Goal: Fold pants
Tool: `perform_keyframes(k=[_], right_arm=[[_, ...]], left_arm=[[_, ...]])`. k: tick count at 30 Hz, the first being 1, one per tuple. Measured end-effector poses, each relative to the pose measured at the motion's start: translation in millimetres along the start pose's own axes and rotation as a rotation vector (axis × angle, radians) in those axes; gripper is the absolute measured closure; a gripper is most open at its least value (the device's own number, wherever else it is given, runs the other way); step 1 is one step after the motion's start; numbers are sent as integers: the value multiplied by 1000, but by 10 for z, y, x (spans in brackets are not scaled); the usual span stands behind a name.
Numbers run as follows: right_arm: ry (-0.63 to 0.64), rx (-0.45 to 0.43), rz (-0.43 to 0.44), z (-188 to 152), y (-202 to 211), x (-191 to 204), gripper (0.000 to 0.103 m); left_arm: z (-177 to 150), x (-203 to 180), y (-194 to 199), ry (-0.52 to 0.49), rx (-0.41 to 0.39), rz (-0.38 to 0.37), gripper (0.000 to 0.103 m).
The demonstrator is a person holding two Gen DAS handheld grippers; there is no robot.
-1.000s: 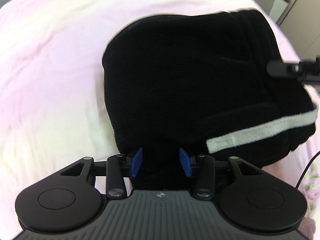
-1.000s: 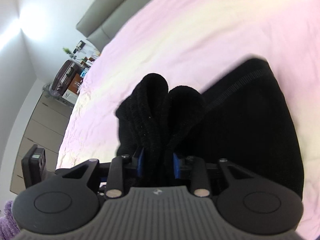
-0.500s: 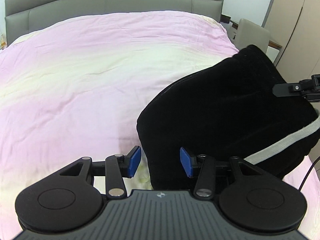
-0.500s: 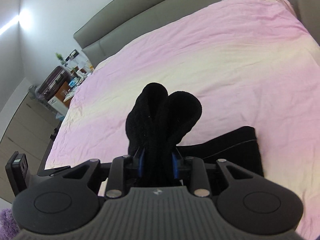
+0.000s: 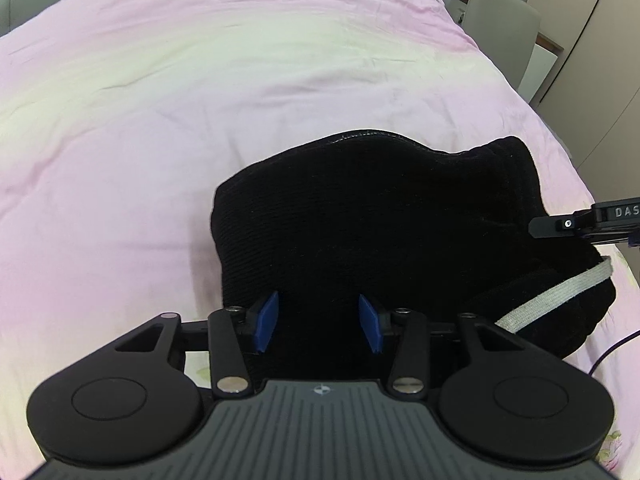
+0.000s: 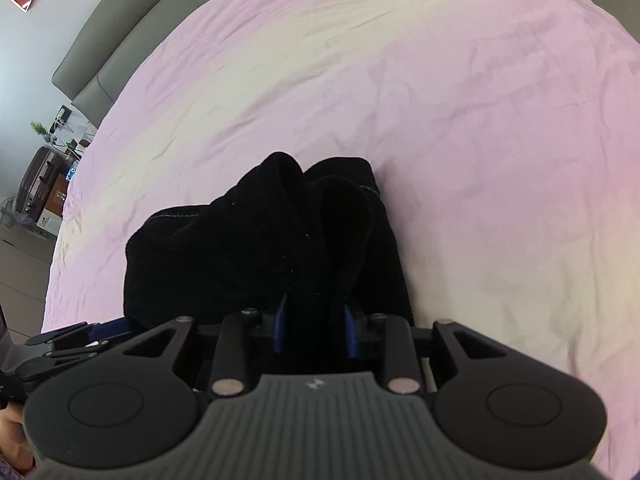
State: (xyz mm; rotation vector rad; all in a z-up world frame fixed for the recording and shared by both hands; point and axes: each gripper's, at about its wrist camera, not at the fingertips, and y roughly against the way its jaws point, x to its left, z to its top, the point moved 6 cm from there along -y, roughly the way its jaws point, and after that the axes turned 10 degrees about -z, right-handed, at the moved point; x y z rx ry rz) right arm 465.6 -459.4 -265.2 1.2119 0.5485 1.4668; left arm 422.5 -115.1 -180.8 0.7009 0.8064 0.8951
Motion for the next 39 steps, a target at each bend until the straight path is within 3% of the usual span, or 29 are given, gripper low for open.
perform_keyframes(k=[5, 7, 9, 12, 14, 15, 17, 19, 21, 23, 28, 31, 34, 39], right_arm=[[37, -1, -52, -62, -85, -22, 73], [100, -19, -113, -38, -11, 73, 60], [190, -44, -170, -33, 149, 196, 54], [306, -129, -217, 8, 511, 406, 54], [364, -182, -204, 48, 722, 596, 54], [389, -203, -192, 74, 786, 706, 55], [460, -243, -193, 130, 785, 956, 66], [523, -250, -230, 156, 642, 1157, 81], [563, -233, -286, 181, 399, 1215, 85], [562, -201, -365, 223, 115, 1113, 87], [523, -134, -389, 167, -292, 772, 88], [490, -132, -368, 136, -414, 639, 88], [456, -122, -360, 189, -365, 633, 88], [471, -221, -317, -14, 280, 788, 84]], left_arm=[[-90, -100, -187, -80, 71, 68, 50], [-61, -146, -153, -90, 82, 79, 50], [-18, -152, -19, -92, 88, 63, 51], [102, -192, 271, -128, 20, 11, 52], [200, -184, 516, -156, -44, 4, 52], [268, -159, 602, -160, -71, 16, 52], [397, -68, 666, -124, -102, 45, 52], [501, 2, 586, -79, -106, 58, 53], [532, 60, 445, -72, -112, 87, 56], [481, 89, 249, -53, -88, 87, 60], [455, 252, -188, -1, -39, 85, 59], [435, 261, -384, -14, 10, 121, 57], [469, 141, -274, -46, 40, 161, 57], [290, -109, 324, -110, -43, 83, 61]])
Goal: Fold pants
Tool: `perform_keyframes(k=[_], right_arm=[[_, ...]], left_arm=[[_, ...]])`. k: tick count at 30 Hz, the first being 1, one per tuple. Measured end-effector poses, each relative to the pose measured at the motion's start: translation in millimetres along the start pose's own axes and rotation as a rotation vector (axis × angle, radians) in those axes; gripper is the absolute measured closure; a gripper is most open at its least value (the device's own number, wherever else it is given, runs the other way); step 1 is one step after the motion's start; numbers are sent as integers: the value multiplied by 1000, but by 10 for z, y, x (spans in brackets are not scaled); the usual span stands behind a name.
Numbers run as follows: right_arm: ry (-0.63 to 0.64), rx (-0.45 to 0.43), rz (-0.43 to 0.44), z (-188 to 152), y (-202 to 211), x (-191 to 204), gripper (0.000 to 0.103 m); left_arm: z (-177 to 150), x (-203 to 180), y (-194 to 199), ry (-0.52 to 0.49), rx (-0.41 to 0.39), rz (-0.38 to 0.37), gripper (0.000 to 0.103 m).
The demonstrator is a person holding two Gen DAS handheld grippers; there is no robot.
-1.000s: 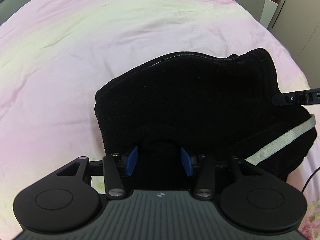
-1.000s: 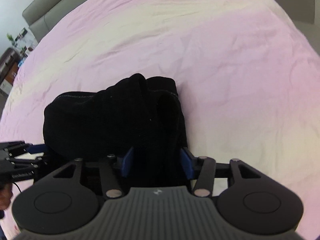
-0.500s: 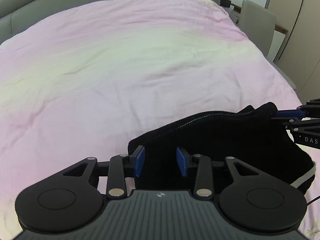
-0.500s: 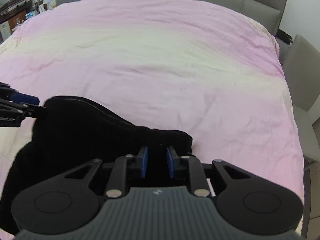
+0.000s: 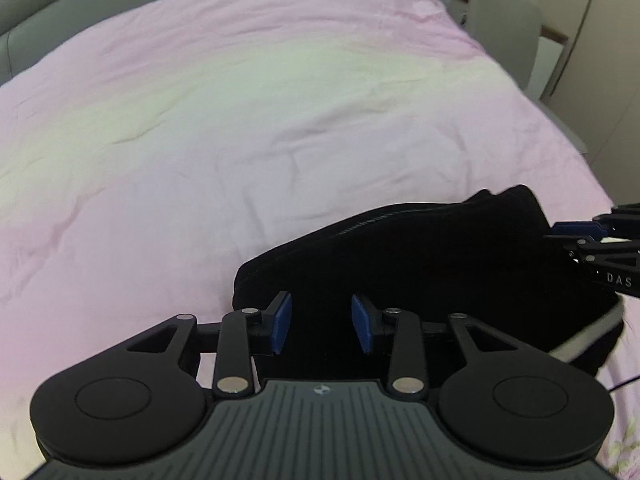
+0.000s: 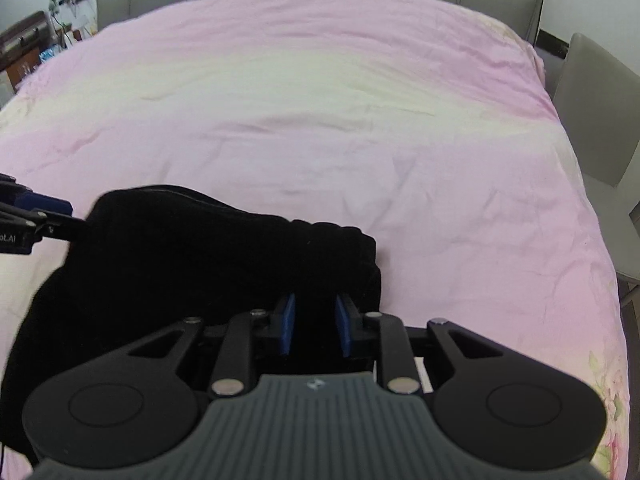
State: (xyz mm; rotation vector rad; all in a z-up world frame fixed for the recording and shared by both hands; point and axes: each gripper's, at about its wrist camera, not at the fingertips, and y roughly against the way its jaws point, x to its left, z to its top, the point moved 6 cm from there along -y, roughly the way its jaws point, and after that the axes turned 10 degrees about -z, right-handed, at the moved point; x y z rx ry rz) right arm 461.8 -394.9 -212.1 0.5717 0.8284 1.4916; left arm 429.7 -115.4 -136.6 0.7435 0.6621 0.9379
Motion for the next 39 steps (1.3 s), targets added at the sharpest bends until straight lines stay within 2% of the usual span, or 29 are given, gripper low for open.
perform_keyframes(k=[3, 6, 9, 12, 14, 15, 16, 18, 19, 22, 27, 31, 34, 39], right_arm=[[12, -35, 16, -203, 422, 50, 84], [13, -40, 53, -494, 704, 96, 84], [41, -43, 49, -733, 776, 138, 84], [29, -35, 39, -889, 653, 116, 83], [44, -34, 15, -955, 529, 105, 84], [30, -18, 11, -982, 451, 81, 84], [4, 0, 20, -1016, 394, 58, 85], [-33, 39, 37, -1104, 280, 19, 85], [-42, 47, 44, -1135, 234, 3, 85], [-69, 75, 65, -1215, 130, -9, 85], [-95, 85, 82, -1291, 56, -20, 84], [-94, 99, 80, -1271, 42, -41, 82], [-90, 106, 68, -1232, 16, -46, 81], [-94, 112, 43, -1221, 16, -1, 81]], left_arm=[[-354, -317, 403, -132, -25, 16, 61], [-797, -632, 679, -230, -12, -3, 45], [-1205, -877, 784, -310, -7, 17, 31], [-1526, -1059, 669, -402, 38, 107, 30], [-1629, -1107, 514, -433, 51, 181, 30], [-1663, -1086, 462, -428, 46, 220, 35], [-1682, -1047, 404, -402, 41, 221, 47], [-1698, -972, 337, -304, 61, 156, 64], [-1708, -953, 324, -271, 62, 140, 68], [-1795, -924, 271, -275, 88, 137, 73], [-1908, -640, 135, -108, 151, 57, 75], [-1888, -654, 241, -139, 186, 39, 74], [-1875, -565, 366, -83, 238, 26, 71], [-1800, -574, 695, -118, 213, 76, 68]])
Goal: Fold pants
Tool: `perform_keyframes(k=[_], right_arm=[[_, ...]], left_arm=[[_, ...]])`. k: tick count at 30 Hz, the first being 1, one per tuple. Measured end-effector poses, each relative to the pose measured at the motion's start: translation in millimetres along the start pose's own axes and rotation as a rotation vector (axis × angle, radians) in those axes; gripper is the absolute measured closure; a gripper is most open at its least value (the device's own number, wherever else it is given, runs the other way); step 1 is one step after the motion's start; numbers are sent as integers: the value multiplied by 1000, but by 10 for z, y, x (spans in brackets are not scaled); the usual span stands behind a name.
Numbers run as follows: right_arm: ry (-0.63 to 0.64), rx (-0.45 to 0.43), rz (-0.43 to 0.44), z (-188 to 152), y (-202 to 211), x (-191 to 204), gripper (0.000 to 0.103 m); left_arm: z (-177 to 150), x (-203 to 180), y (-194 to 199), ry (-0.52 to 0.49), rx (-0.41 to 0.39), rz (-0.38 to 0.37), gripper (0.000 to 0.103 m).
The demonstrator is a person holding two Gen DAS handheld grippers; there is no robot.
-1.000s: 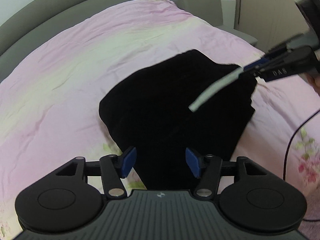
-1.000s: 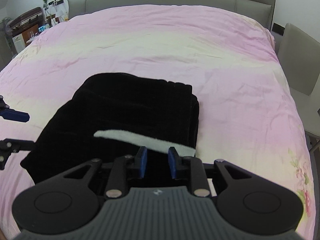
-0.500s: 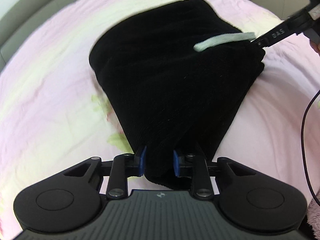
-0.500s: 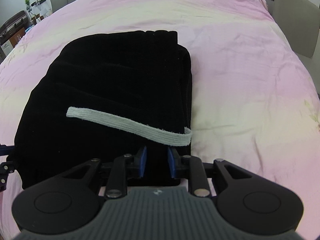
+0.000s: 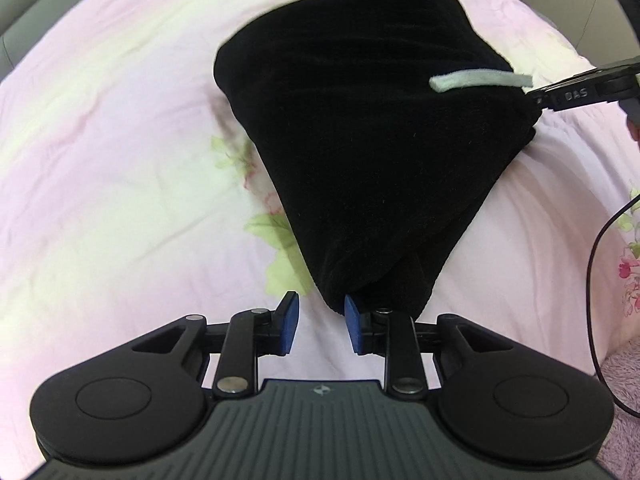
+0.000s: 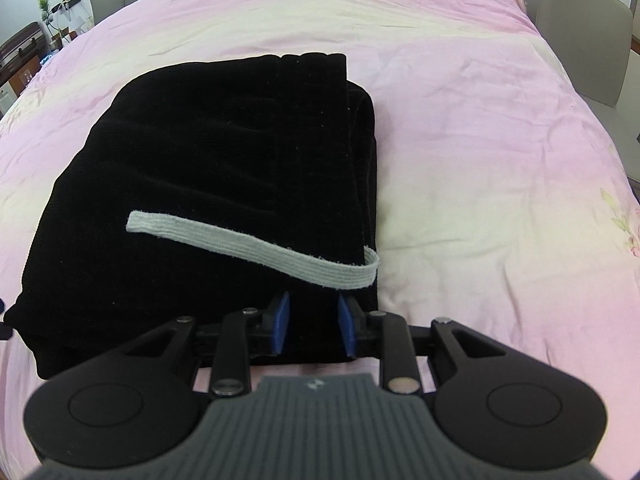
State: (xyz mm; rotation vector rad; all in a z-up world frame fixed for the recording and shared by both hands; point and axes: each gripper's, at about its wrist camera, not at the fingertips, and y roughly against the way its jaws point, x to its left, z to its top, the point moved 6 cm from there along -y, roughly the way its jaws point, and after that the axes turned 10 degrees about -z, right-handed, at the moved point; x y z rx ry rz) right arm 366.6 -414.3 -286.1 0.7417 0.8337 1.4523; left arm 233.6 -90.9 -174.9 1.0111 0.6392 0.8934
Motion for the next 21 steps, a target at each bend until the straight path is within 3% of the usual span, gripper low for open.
perform_keyframes(k=[2, 8, 12, 13, 15, 19, 21], right_arm=[[11, 6, -8, 32, 26, 32, 80], [8, 13, 10, 159, 254, 43, 60], [-46, -27, 76, 368, 393, -60, 28], [-73, -27, 97, 421, 374, -121, 21], [-131, -8, 133, 505, 283, -233, 19], [-285, 96, 252, 587, -93, -439, 18], [-340, 132, 292, 596, -302, -502, 18]], left_arm=[[70, -2, 130, -7, -27, 4, 61], [384, -7, 498, -25, -145, 3, 39], [682, 91, 536, 13, -223, -3, 28], [752, 146, 516, 38, -242, -18, 25], [886, 320, 422, 123, -267, -76, 18], [1049, 747, 67, 341, -290, -243, 17], [1057, 969, -148, 449, -286, -285, 17]])
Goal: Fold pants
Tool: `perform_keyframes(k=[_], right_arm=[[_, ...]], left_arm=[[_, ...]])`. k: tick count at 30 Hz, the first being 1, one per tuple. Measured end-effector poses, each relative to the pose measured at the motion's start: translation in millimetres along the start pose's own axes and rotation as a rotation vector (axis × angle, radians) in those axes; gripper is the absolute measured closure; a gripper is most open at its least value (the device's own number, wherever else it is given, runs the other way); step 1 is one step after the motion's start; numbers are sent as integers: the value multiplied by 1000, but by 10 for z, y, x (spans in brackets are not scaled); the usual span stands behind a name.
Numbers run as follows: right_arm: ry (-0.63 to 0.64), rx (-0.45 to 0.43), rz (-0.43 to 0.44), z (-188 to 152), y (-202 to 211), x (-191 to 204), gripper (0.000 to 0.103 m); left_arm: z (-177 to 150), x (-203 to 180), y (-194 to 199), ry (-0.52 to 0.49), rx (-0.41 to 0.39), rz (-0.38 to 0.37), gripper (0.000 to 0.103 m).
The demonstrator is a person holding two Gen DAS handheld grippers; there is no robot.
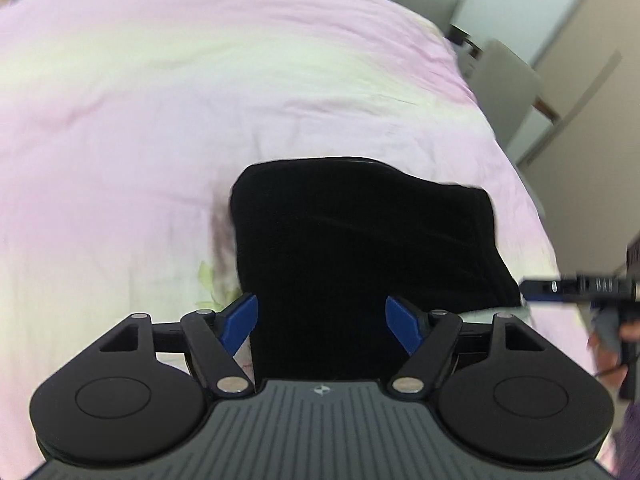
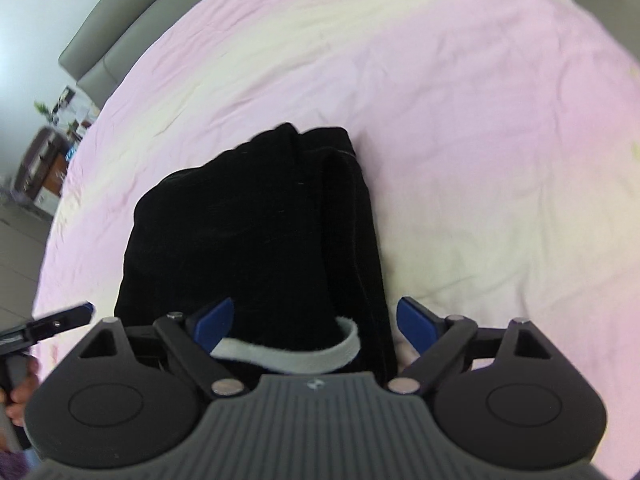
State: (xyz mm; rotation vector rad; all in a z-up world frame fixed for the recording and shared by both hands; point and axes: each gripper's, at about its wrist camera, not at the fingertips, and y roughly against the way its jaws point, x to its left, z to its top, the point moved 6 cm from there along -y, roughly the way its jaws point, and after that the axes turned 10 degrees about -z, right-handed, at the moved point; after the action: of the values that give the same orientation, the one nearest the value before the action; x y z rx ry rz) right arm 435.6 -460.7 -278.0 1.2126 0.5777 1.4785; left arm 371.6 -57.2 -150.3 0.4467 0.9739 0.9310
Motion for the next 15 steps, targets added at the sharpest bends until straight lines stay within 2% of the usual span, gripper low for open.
perform_keyframes(k=[4, 6, 9, 12, 14, 15], right_arm=[[-59, 69, 79, 46, -395, -139, 17], [-106, 98, 141, 35, -576, -202, 13], [-150, 120, 223, 13, -780, -247, 12], [-175, 119, 263, 4, -900, -208, 12], [-146, 114, 251, 3, -909, -114, 17], [-133, 112, 243, 6, -893, -75, 23]], left_arm=[[-51, 443, -289, 141, 23, -24, 16], [-85, 576, -372, 191, 22, -86, 8], [-132, 706, -480, 296, 21, -213, 8], [-195, 779, -628, 388, 23, -317, 7], [-227, 784, -738, 440, 24, -366, 12], [-236, 777, -761, 449, 19, -365, 14]])
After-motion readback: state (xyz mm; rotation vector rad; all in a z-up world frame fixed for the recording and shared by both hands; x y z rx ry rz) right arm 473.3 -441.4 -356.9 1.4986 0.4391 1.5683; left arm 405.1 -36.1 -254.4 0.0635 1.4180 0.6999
